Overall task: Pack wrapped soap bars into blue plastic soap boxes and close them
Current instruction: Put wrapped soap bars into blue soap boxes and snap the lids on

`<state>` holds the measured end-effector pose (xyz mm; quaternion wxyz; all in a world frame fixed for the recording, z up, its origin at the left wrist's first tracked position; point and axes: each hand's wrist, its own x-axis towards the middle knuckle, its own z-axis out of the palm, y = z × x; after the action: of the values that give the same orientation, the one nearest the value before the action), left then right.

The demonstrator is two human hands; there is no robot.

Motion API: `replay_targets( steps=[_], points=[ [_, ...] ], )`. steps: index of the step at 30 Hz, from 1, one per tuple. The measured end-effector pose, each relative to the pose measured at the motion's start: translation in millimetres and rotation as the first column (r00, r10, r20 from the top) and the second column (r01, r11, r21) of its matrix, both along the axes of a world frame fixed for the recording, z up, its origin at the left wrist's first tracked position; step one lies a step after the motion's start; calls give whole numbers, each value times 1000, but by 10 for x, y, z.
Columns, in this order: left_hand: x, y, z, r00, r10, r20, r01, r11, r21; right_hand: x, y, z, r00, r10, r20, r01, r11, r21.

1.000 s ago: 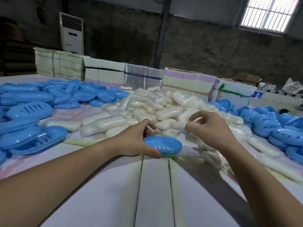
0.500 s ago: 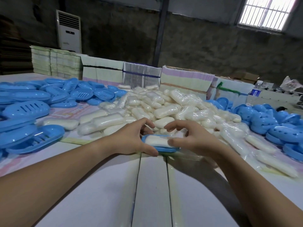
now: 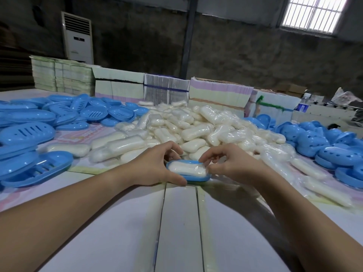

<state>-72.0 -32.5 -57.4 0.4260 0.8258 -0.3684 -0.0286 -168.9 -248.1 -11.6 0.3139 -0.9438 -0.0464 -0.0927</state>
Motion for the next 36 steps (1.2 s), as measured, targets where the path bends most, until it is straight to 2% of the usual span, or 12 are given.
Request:
replay_targets(
  steps=[3, 6, 13, 20, 22, 24, 27, 31, 34, 36],
  points=[
    [-1, 0, 1, 1000, -5, 4, 5, 1000, 5, -15, -43, 38, 1000, 13, -7, -14, 998, -65],
    [-5, -5, 6, 1000, -12, 8, 12, 1000, 10, -38, -83, 73, 998, 22, -52, -25, 998, -51],
    [5, -18, -36, 1000, -14, 15, 14, 999, -40, -31, -7, 22, 999, -37, -22, 36, 999, -33],
    [13, -18, -36, 1000, -17, 23, 17, 1000, -21, 0, -41, -10, 1000, -15, 11, 17, 992, -124],
    [22, -5, -40, 999, -22, 29, 22, 1000, -19, 2, -66, 19, 999, -2, 54, 8, 994, -105],
    [27, 15, -44, 999, -31, 37, 31, 999, -25, 12, -102, 53, 985, -39, 170, 39, 999, 1],
    [6, 32, -57, 997, -65, 46, 67, 997, -46, 50, -243, 97, 930, -193, 312, 149, 976, 161],
    [44, 24, -105, 990, -103, 99, 108, 993, -41, 34, -711, 105, 835, -439, 331, 376, 895, 239],
    [123, 1, -150, 982, -108, 153, 114, 993, -33, -163, -1289, 94, 685, -627, 371, 635, 763, 118],
    [176, -15, -203, 979, -105, 174, 115, 992, -47, -379, -1737, 60, 545, -736, 402, 812, 583, -33]
  ],
)
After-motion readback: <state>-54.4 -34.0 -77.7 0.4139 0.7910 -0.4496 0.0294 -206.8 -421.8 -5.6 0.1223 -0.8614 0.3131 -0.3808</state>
